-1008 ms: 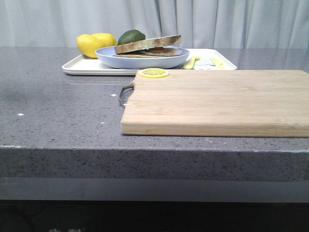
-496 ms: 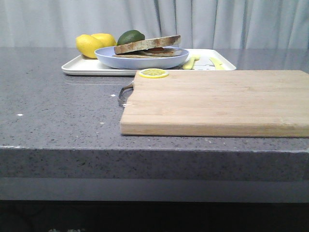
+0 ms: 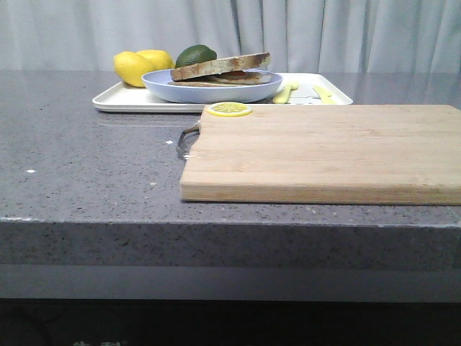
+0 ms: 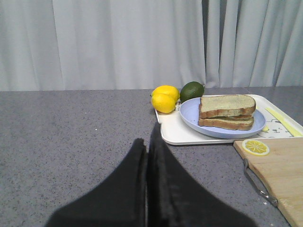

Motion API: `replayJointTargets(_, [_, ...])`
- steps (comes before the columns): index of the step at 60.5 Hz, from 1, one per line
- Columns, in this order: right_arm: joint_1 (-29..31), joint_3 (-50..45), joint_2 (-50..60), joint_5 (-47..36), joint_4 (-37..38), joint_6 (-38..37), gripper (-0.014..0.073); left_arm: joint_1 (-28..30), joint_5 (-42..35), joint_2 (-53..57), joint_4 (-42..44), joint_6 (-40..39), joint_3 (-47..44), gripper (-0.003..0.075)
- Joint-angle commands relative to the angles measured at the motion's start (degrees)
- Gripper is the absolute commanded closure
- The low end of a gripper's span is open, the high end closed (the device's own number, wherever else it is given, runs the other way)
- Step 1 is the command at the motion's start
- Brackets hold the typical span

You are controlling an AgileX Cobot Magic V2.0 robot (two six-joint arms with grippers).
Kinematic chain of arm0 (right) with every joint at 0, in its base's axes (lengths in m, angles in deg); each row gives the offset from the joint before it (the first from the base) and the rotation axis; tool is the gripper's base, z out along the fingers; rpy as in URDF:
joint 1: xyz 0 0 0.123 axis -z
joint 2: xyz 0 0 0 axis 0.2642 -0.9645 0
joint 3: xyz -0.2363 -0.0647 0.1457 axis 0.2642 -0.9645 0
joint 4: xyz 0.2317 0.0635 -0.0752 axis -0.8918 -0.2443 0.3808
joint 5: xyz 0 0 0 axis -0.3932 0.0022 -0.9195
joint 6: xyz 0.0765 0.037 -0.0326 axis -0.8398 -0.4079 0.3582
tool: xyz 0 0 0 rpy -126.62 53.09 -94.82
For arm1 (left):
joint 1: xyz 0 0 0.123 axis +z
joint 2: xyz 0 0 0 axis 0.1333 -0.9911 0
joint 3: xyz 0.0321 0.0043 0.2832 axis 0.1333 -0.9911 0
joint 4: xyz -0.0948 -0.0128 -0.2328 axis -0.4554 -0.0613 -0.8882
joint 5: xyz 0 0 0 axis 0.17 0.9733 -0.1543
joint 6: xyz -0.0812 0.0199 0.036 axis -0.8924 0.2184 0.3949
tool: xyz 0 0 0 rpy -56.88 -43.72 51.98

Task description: Place bread and move sandwich to tray

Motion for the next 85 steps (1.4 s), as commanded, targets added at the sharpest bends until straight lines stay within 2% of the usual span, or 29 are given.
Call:
replayJointTargets(1, [0.0,1.6,-0.5,-4.2,-0.6,0.1,0.0645,0.0,-4.2,-0.5,-0.7,-0.5,-0.2,0.0741])
replayJointTargets(33, [0.0,1.6,-0.5,-4.2,-0.6,0.1,0.0645,0.0,-5.4,-0.5,-0.7,-0.5,-0.8,0.0741])
replayJointTargets(38, [0.0,1.6,-0.5,-4.2,-0.6,0.1,0.0645,0.0,-7.5,-0.3,-0.6,-0.5,-1.9,0.0741])
replayJointTargets(49, [0.0,1.6,-0.5,-4.2,-0.6,0.1,0.0645,3.7,-18.8,5.6,-0.5,-0.5,-11.2,0.0741])
replayJointTargets(59, [0.0,1.6,-0.5,-4.2,-0.6,0.1,0.0645,7.5,-22.3,13.5,-1.7,-0.5,-20.7,0.0741])
replayJointTargets(85, [0.0,1.6,-0.5,-4.1,-0.6,0.1,0.0645,7.6,-38.0,13.3,-1.7,-0.5,-41.9,0.0741])
